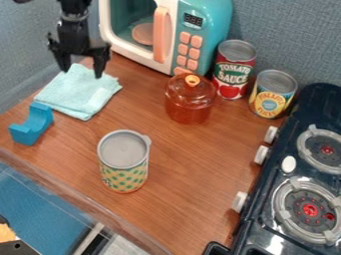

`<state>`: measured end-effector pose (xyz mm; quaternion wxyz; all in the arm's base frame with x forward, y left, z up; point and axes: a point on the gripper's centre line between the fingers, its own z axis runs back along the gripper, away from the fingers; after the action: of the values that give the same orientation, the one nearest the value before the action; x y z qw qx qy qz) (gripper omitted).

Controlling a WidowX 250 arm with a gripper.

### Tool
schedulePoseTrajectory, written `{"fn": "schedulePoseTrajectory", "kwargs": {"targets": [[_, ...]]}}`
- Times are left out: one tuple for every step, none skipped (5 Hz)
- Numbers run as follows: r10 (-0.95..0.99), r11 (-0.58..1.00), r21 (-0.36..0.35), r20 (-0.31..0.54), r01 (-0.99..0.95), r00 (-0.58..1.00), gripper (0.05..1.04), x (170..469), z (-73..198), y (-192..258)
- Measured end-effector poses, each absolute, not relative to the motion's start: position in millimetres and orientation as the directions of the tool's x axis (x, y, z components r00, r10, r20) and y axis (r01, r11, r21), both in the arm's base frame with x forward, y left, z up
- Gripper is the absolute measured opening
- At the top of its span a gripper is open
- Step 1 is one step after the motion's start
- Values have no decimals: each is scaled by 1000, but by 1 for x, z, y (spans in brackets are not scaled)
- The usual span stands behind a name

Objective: Move the cloth to the right side of the table

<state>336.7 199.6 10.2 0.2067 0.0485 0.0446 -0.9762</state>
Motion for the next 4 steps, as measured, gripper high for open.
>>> {"fn": "schedulePoseTrajectory", "kwargs": {"targets": [[-391,-911,-99,-100,400,-915,1000,332,-4,205],[-383,-917,-85,-76,389,-920,1001,329,-15,204],[-366,-928,-50,-75,370,-928,1001,334,-19,201],[-325,-945,-10,-70,326,-943,1001,335,-21,187]]}}
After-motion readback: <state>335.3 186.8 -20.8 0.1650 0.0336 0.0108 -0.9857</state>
